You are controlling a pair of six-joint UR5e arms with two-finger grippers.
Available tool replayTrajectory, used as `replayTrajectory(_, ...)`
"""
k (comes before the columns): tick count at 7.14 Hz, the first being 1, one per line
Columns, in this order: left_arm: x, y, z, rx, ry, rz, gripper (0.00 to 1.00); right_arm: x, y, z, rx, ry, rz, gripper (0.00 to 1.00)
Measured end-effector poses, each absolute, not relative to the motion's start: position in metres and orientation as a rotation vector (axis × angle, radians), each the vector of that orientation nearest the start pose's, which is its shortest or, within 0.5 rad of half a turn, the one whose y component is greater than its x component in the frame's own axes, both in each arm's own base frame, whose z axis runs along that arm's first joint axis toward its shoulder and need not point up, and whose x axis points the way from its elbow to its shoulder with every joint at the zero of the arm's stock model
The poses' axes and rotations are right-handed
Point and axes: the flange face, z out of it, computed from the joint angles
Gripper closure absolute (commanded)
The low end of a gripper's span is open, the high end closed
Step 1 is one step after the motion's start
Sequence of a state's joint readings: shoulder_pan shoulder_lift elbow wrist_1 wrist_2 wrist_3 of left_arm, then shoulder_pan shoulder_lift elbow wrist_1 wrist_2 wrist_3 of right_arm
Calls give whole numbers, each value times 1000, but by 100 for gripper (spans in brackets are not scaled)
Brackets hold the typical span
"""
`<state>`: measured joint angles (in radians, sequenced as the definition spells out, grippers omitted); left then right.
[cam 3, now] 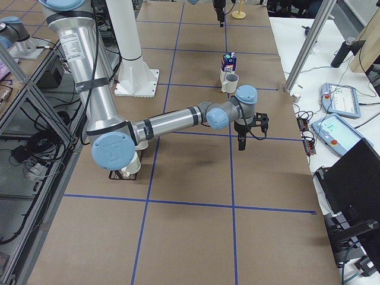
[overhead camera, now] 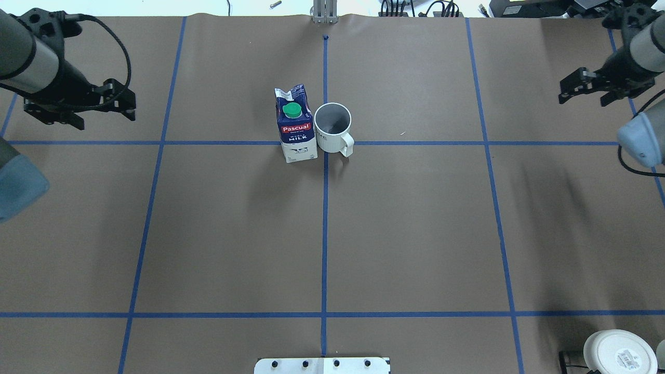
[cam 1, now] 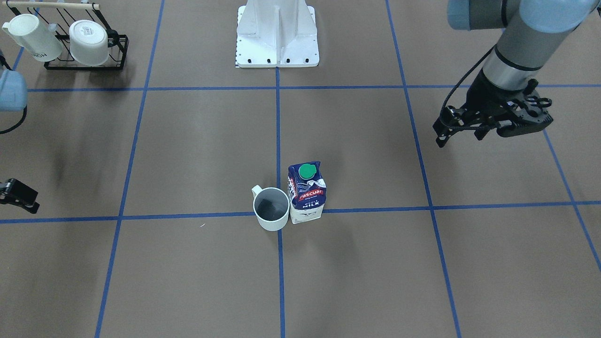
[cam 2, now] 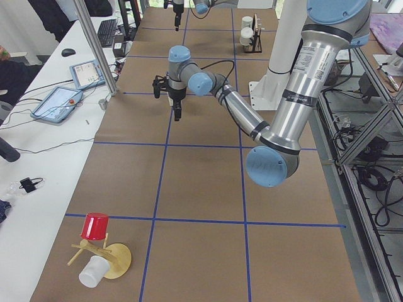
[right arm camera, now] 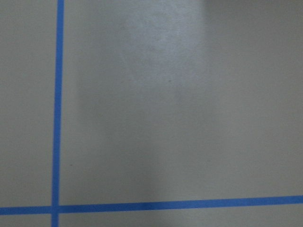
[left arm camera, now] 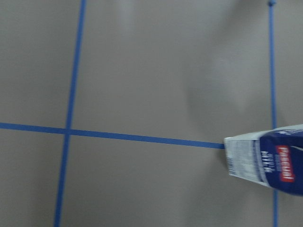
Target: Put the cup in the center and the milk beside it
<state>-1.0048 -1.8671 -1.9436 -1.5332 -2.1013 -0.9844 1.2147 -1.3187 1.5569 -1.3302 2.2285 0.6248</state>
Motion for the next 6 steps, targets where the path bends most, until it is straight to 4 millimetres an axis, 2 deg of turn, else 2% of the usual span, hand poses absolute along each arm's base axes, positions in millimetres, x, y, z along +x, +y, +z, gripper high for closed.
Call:
replayTrajectory(1, 201, -527, 386, 115, 763, -173, 2, -107, -598, 533, 99, -771, 74, 0)
replayTrajectory(3, 117, -527, 471, 159, 699, -92, 2, -40, -594, 568, 60, -739, 27, 0)
replayTrajectory(5, 25, -530, 546, 111, 724, -93, 2, 6, -578, 591, 10, -788, 21, 0)
replayTrajectory(6, -8, -525, 579, 88, 742, -94, 2, 22, -567, 604, 4, -803, 17, 0)
